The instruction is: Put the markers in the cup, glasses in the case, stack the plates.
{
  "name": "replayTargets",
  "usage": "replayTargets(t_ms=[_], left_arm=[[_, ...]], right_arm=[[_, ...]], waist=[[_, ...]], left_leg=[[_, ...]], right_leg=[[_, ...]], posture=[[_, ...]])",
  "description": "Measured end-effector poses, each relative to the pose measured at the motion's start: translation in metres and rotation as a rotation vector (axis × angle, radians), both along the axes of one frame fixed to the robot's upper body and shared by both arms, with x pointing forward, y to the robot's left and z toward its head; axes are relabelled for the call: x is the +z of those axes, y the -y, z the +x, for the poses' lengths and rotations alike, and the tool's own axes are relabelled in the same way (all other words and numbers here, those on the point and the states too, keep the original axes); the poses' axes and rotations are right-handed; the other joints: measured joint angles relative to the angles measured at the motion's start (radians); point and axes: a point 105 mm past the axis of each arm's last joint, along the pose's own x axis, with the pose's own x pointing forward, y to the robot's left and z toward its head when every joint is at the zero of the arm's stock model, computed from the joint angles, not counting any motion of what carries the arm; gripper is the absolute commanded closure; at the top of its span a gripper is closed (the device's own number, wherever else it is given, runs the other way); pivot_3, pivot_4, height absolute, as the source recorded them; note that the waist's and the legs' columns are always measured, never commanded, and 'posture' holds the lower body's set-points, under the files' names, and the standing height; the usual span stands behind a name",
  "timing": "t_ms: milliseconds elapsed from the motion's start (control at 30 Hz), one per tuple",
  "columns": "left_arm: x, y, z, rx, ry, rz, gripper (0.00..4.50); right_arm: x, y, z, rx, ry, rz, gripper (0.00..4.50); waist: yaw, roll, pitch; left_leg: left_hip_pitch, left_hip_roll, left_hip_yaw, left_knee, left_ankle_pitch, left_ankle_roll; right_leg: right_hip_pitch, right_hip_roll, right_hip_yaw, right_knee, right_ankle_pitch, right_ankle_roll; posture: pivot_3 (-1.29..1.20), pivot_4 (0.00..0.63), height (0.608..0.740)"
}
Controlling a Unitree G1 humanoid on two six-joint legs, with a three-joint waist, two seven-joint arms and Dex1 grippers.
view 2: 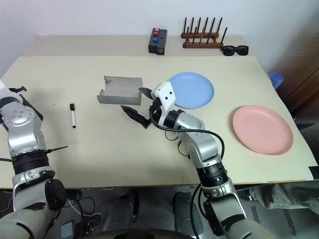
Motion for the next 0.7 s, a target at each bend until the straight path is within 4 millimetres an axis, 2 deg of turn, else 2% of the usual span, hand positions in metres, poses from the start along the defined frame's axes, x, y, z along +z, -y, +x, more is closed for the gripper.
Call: replayTargets(t_ms=[267,533,667,700], left_arm=[[-0.011,0.004,-0.001,0.003,-0.003,-0.038,4.45],[-0.012,0.003,-0.005,0.025,-0.005,-0.043,4.45],[-0.017,0.005,-0.005,0.02,-0.009,-0.055,2.79],[-0.017,0.005,-0.005,0.02,-0.01,-0.056,2.22]], right_arm=[[0.002,0.0,-0.001,-0.003,0.005,0.005,0.0],[0.001,-0.001,-0.001,0.007,0.005,0.004,0.0],[0.001,-0.001,-0.002,0.015,0.006,0.002,0.0],[0.001,-0.001,-0.002,0.016,0.006,0.002,0.0]], waist=[[0.0,0.0,0.0],[0.0,0.0,0.0],[0.0,0.0,0.0],[0.0,0.0,0.0]], left_leg=[[0.0,0.0,0.0,0.0,0.0,0.0],[0.0,0.0,0.0,0.0,0.0,0.0],[0.0,0.0,0.0,0.0,0.0,0.0],[0.0,0.0,0.0,0.0,0.0,0.0]], right_leg=[[0.0,0.0,0.0,0.0,0.0,0.0],[0.0,0.0,0.0,0.0,0.0,0.0],[0.0,0.0,0.0,0.0,0.0,0.0],[0.0,0.0,0.0,0.0,0.0,0.0]], posture=[[0.0,0.15,0.74],[0.0,0.15,0.74],[0.0,0.15,0.74],[0.0,0.15,0.74]])
